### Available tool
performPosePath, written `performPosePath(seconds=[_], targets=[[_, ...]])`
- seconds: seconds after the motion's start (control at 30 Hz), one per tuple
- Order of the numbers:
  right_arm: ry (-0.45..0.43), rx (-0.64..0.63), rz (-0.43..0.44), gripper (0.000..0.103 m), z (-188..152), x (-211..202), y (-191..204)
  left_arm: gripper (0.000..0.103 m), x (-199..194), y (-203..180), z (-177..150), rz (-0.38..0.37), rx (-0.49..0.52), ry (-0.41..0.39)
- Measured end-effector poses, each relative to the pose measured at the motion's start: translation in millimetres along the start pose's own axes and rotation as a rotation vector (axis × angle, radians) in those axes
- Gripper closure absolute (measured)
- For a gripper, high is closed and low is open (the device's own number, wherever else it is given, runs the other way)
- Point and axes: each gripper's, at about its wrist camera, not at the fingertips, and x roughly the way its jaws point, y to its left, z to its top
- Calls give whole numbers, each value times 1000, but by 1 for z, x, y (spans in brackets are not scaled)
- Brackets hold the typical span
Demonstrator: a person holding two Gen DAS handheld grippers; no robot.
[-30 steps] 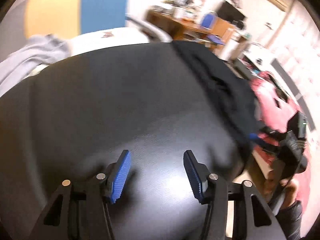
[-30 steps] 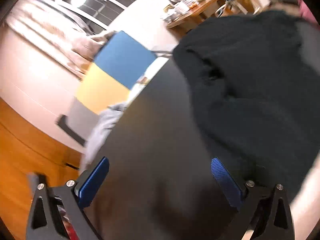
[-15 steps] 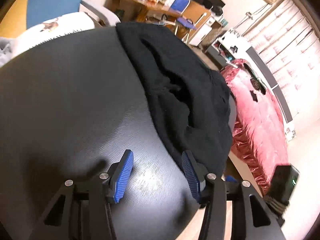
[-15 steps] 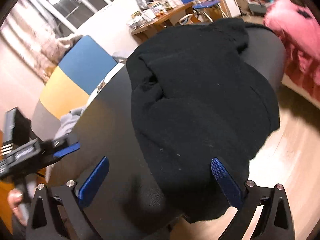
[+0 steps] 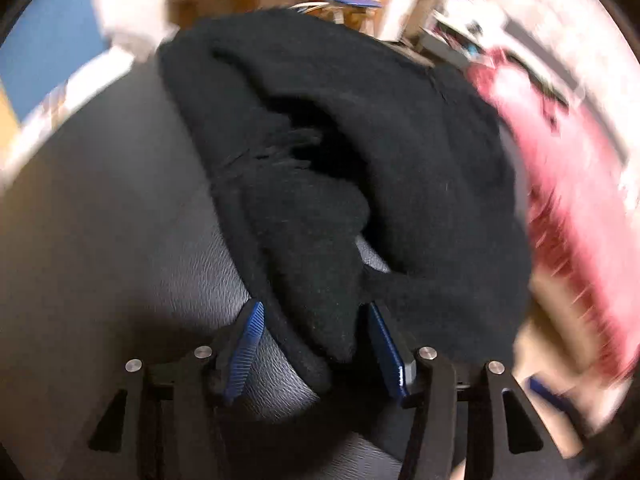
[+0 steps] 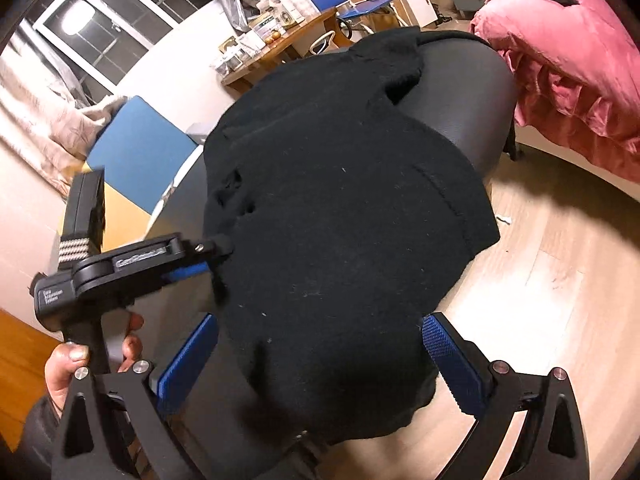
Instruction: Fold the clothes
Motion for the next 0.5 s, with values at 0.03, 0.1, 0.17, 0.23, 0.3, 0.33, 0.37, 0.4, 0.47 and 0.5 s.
performPosePath(seconds=[0.03, 0.1, 0.17, 0.23, 0.3, 0.33, 0.37, 0.4, 0.47, 0.5], targets=[[0, -4, -1, 0, 0, 1, 0, 62, -1, -7, -3, 19, 41, -13], [1, -11, -3, 0, 1, 2, 1, 91, -6, -2, -7, -35, 24, -1], [2, -18, -5, 0, 1, 3, 2, 92, -13, 16, -16, -23, -4, 2], [3, -25, -7, 0, 1, 4, 3, 92, -20, 42, -29, 10, -36, -8], [3, -32, -9, 0, 2, 5, 4, 93, -32, 75, -45, 29, -89, -9], [4, -35, -11, 0, 2, 5, 5, 93, -40, 91, -55, 52, -106, -11], [4, -39, -12, 0, 2, 6, 5, 93, -48, 108, -66, 76, -123, -12], [4, -43, -13, 0, 2, 6, 6, 93, -56, 124, -80, 95, -144, -9], [5, -50, -15, 0, 3, 7, 7, 93, -73, 155, -109, 132, -183, -4], [6, -53, -16, 0, 3, 8, 7, 93, -82, 170, -124, 159, -197, -4]])
